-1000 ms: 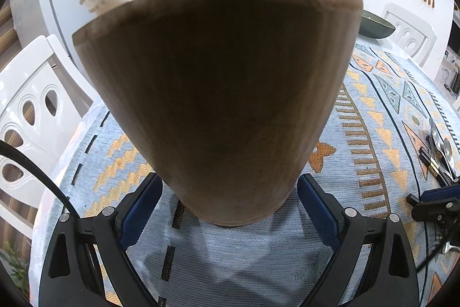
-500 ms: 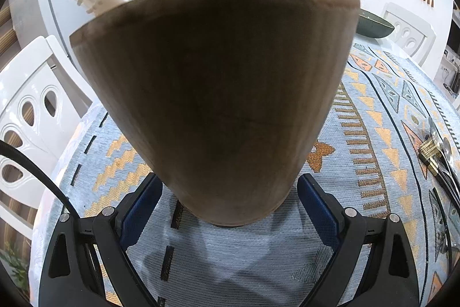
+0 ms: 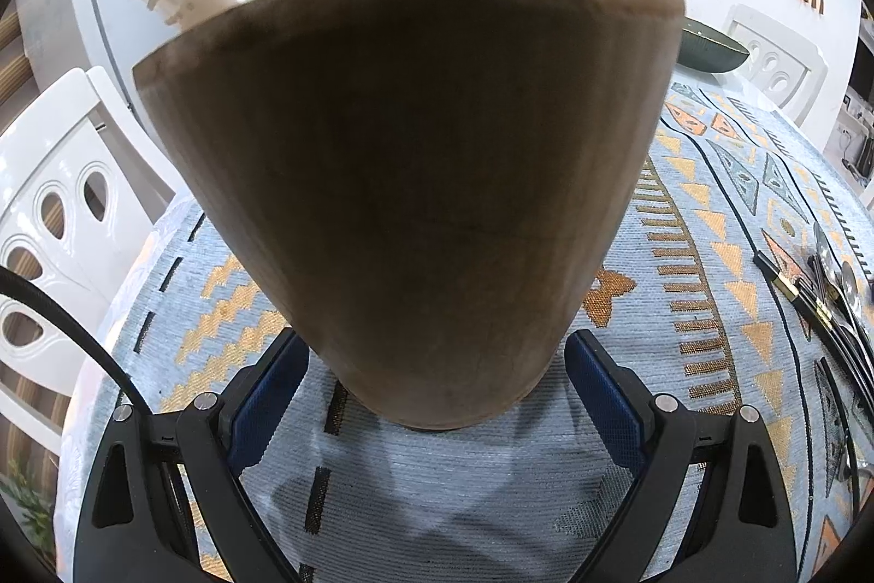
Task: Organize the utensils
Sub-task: 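Grasp a third black chopstick from the pile with the right tool, then carry the held chopstick up beside the wooden cup with the right tool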
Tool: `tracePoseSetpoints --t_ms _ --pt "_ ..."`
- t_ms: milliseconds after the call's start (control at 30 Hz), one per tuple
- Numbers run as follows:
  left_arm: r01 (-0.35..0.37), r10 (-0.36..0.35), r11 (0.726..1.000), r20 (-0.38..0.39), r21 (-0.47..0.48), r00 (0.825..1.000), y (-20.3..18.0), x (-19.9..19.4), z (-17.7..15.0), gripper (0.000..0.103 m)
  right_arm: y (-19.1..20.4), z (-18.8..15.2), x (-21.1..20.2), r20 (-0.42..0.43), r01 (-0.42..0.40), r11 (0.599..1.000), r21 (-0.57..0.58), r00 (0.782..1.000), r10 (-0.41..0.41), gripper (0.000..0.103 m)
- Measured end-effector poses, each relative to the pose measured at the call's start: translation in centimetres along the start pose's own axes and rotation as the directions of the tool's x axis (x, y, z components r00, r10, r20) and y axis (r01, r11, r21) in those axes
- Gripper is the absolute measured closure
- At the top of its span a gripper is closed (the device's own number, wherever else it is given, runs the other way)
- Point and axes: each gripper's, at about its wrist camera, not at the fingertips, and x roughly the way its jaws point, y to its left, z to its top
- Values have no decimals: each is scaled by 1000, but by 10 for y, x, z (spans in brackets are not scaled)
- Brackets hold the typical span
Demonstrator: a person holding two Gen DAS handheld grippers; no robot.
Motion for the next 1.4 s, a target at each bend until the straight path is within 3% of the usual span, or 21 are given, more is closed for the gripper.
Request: tracePoseSetpoints --t_ms 167,233,400,467,533,567,600,633,667,767,833,933,1033,1233,1400 --pt "0 0 1000 -3 0 1000 0 0 0 8 22 21 24 -24 136 981 -139 990 -141 80" --pt "0 0 1000 -6 2 1000 1 0 -1 8 31 29 31 -19 187 961 -203 981 -195 59" --pt "1 -1 1000 -13 5 1000 1 1 1 8 34 39 48 16 252 921 -297 966 -259 57" --pt "2 -2 1000 -18 7 1000 2 5 2 8 23 38 73 -32 283 905 -318 951 -309 65" --pt "1 -1 1000 -21 9 1000 1 5 3 8 29 29 74 60 326 864 -383 942 -329 74" --pt "1 -1 1000 -22 10 1000 1 5 3 8 35 23 76 92 366 831 -419 928 -362 74" --pt "1 -1 1000 -22 10 1000 1 5 3 8 39 19 76 98 371 818 -440 925 -367 87" --pt "2 -2 1000 -22 10 1000 1 6 3 8 44 15 76 105 379 804 -458 921 -375 94" --pt "3 -3 1000 -22 10 1000 1 6 3 8 47 12 75 118 394 791 -468 915 -386 94" --pt "12 -11 1000 -24 9 1000 2 6 3 8 47 7 52 141 323 845 -426 946 -290 95" --pt "15 -14 1000 -30 12 999 2 7 3 8 49 6 29 192 292 884 -366 953 -235 95" --pt "15 -14 1000 -32 13 999 3 7 3 8 44 -10 -27 316 255 927 -275 935 -164 95" --pt "11 -10 1000 -38 21 999 1 8 4 8 38 -27 -66 383 233 944 -232 914 -131 95" --pt "-48 49 997 -15 53 999 -10 6 6 8 28 -51 -112 452 177 972 -154 887 -90 95" --pt "-47 47 998 -14 48 999 -9 5 6 8 27 -66 -120 451 140 983 -117 889 -73 95"
